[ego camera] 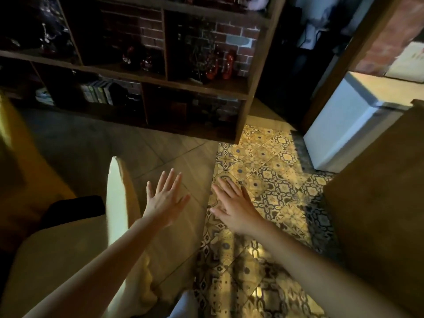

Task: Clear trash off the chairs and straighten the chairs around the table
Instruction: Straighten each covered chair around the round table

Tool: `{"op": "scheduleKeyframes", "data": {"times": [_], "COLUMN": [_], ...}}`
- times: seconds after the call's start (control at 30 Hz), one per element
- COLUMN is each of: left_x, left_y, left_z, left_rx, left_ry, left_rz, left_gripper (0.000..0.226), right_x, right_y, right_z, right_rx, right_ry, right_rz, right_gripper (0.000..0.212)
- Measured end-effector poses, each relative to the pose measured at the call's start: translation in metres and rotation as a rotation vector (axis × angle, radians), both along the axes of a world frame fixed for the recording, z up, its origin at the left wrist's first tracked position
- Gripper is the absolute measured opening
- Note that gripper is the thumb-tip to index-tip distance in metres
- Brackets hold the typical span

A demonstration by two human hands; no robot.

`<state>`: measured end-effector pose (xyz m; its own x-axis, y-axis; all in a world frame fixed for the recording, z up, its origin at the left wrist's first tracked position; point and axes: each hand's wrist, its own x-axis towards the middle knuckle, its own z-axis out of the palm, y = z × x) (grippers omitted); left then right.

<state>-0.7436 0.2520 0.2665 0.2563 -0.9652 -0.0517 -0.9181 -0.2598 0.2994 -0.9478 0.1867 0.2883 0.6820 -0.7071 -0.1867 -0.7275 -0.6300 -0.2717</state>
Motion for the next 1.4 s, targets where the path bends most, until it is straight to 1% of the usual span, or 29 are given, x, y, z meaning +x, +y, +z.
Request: {"op": "scheduleKeyframes", "data": {"times": [0.13,0.23,0.4,0.5,0.6,0.73,0.83,0.9,0.97,1.03,1.1,1.2,1.27,1.4], "left_x": [0.013,0.028,0.058,0.076,0.085,0.086,0.076,0.069,0.055,0.037,0.022,0.016,0.02,0.026], "left_y": [-0.043,-0.058,-0.056,-0.044,-0.027,-0.009,0.007,0.016,0.028,0.042,0.05,0.051,0.049,0.046], "left_z": [-0.003,-0.007,-0.01,-0.013,-0.018,-0.018,-0.017,-0.022,-0.035,-0.044,-0.047,-0.046,-0.045,-0.048], "left_rx": [0.003,-0.009,0.002,0.007,0.059,0.076,0.11,0.198,0.252,0.186,0.113,0.073,0.082,0.123], "left_ry": [0.035,0.026,0.012,0.03,0.03,0.068,0.092,0.16,0.287,0.342,0.278,0.245,0.242,0.28], "left_rz": [0.048,0.11,0.254,0.392,0.543,0.773,0.895,0.926,0.982,1.076,1.176,1.279,1.3,1.312], "left_gripper": [0.071,0.075,0.085,0.08,0.071,0.069,0.069,0.069,0.068,0.061,0.051,0.047,0.048,0.05], "right_x": [0.027,0.047,0.086,0.122,0.163,0.221,0.26,0.286,0.305,0.315,0.318,0.327,0.334,0.344], "right_y": [-0.054,-0.083,-0.112,-0.128,-0.136,-0.145,-0.143,-0.138,-0.129,-0.122,-0.12,-0.122,-0.121,-0.122], "right_z": [0.008,0.007,-0.001,-0.004,-0.006,-0.004,0.002,0.002,-0.004,-0.015,-0.029,-0.038,-0.041,-0.048], "right_rx": [-0.021,-0.037,0.006,0.029,0.03,0.0,-0.024,-0.007,0.019,0.018,-0.003,-0.045,-0.052,-0.063], "right_ry": [0.015,0.01,-0.017,-0.018,-0.027,0.001,0.01,0.049,0.137,0.239,0.282,0.211,0.179,0.185], "right_rz": [0.066,0.113,0.241,0.351,0.507,0.749,0.941,1.063,1.148,1.21,1.268,1.327,1.333,1.345], "right_gripper": [0.068,0.068,0.066,0.066,0.065,0.064,0.065,0.066,0.069,0.072,0.07,0.062,0.057,0.06]}}
